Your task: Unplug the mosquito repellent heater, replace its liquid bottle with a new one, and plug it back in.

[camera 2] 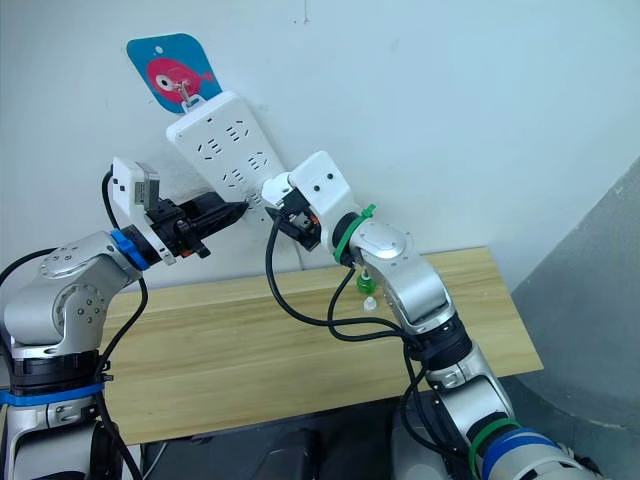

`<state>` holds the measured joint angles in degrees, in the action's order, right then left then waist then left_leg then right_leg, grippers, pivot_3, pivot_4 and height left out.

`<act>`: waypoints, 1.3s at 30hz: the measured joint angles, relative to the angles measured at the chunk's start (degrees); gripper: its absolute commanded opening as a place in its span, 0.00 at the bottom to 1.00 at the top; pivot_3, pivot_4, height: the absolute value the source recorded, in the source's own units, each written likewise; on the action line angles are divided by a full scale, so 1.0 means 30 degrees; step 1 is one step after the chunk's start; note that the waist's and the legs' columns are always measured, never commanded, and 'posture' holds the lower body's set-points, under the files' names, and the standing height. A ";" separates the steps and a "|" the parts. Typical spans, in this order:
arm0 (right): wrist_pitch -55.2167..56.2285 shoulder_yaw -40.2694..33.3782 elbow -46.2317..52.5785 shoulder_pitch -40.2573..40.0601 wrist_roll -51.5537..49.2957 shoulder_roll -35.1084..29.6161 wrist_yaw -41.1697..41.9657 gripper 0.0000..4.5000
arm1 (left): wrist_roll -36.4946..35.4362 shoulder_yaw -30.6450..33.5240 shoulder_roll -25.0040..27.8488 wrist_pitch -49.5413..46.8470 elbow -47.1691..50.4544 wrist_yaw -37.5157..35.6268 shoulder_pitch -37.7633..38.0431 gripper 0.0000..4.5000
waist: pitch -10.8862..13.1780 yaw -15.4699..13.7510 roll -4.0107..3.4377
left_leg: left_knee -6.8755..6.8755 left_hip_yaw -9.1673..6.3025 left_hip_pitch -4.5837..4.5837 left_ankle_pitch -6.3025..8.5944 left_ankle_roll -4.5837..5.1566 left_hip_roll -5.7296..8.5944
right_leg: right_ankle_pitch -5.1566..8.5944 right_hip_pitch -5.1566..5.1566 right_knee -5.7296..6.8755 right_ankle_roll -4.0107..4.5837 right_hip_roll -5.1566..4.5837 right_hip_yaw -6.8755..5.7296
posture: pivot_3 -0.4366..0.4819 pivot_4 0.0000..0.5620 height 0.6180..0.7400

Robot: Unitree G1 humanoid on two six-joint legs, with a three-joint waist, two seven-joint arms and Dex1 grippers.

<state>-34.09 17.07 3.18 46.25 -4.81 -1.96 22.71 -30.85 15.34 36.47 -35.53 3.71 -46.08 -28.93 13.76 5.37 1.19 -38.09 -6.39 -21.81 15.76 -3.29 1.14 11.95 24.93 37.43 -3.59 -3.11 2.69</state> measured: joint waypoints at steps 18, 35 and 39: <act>-0.4117 0.0745 0.6619 -0.2678 -0.0285 -0.2304 0.0891 1.00 | 0.2683 -0.1337 0.0528 0.5149 -0.2984 0.0729 -0.0268 0.65 | -0.0009 -0.0402 0.0018 | 0.0037 -0.0045 -0.0186 -0.0009 -0.0010 0.0002 | -0.0018 0.0099 -0.0135 -0.0027 -0.0003 -0.0060 | 0.41 0.41 1.00; -0.2069 0.1672 0.6833 -0.3639 -0.2191 -0.2540 0.3203 0.39 | 0.1538 0.4720 0.1042 0.5311 0.3907 0.1893 1.1069 0.86 | 0.0017 -0.0452 0.0030 | 0.0062 -0.0036 -0.0236 -0.0002 -0.0011 -0.0005 | -0.0001 0.0132 -0.0172 -0.0001 -0.0038 -0.0063 | 0.49 0.43 1.00; -0.0824 0.2150 0.5404 -0.3586 -0.1730 -0.1909 0.2999 0.07 | 0.0377 0.4851 -0.1779 0.5193 1.0199 0.2590 1.6386 0.86 | 0.0004 -0.0635 0.0057 | 0.0065 0.0025 -0.0207 0.0007 -0.0020 -0.0008 | 0.0000 0.0115 -0.0193 0.0000 -0.0053 -0.0015 | 0.50 0.43 1.00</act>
<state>-36.56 23.52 19.39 35.49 -10.00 -7.69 31.71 -29.72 29.90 31.13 -19.95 34.31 -38.31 20.22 13.77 3.46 1.36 -37.89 -6.32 -22.43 15.78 -3.34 1.11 11.95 25.28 36.85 -3.59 -3.27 2.65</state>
